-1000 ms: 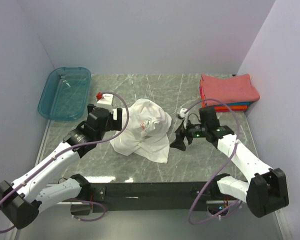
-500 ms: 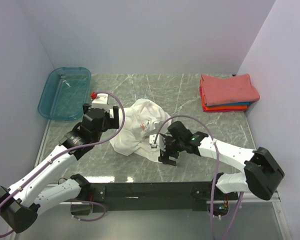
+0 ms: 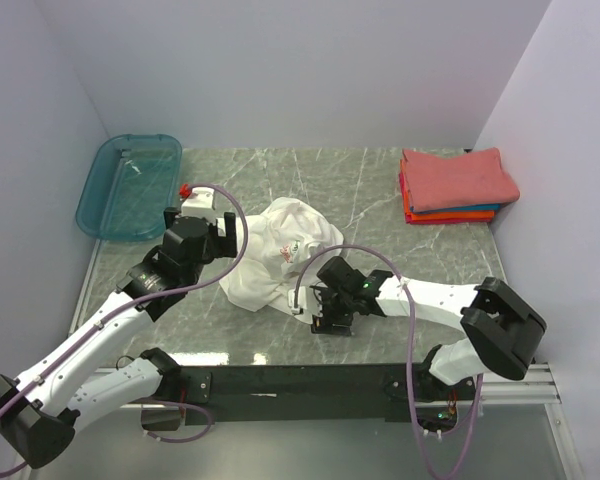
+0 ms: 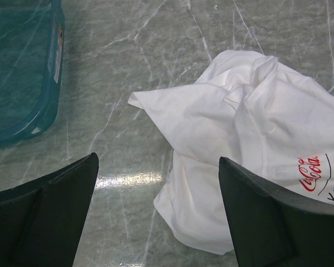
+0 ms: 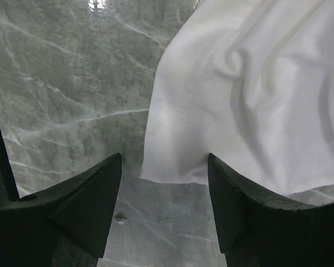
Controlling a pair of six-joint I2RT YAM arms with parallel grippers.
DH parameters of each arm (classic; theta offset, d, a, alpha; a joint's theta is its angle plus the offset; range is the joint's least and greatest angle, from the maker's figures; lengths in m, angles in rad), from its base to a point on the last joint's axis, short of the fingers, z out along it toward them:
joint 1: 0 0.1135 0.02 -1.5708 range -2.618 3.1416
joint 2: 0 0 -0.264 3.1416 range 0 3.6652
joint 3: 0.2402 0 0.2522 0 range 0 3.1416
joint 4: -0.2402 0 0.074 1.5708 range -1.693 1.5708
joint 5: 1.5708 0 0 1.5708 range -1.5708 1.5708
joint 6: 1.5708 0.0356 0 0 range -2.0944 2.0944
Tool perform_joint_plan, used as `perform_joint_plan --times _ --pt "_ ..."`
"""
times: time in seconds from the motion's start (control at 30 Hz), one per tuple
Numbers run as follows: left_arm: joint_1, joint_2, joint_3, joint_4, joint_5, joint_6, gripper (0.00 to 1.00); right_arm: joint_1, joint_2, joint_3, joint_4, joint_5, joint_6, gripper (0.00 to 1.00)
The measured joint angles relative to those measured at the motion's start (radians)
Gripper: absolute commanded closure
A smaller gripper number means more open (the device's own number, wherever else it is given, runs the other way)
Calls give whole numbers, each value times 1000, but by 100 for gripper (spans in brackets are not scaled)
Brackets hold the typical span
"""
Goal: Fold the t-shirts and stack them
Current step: Flatten the tshirt out
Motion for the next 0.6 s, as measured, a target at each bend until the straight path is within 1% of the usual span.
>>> perform_joint_plan --times 0.13,0.23,0.27,0.33,0.37,0.43,0.47,0.5,0.57,0.6 --pt "0 -5 0 0 0 0 6 1 13 4 -1 7 -2 41" --pt "0 -6 0 0 0 0 6 1 18 6 -2 7 -9 52" --pt "0 -6 0 0 0 0 6 1 19 7 -3 7 -12 58" --pt "0 -8 0 0 0 0 6 1 20 8 -6 6 -18 64" --pt "0 -8 -1 0 0 0 6 1 21 8 -8 6 -20 70" --pt "0 -12 -4 1 0 0 6 1 21 8 -14 6 -30 77" --pt "0 -13 -5 0 0 0 6 1 21 9 -18 7 -35 85" --pt "0 -13 -6 1 0 0 6 1 20 9 -21 10 -43 89" --pt "0 -13 -7 1 0 0 6 1 15 9 -30 16 -54 100" --pt "0 -13 -8 0 0 0 6 1 6 7 -42 26 -63 100"
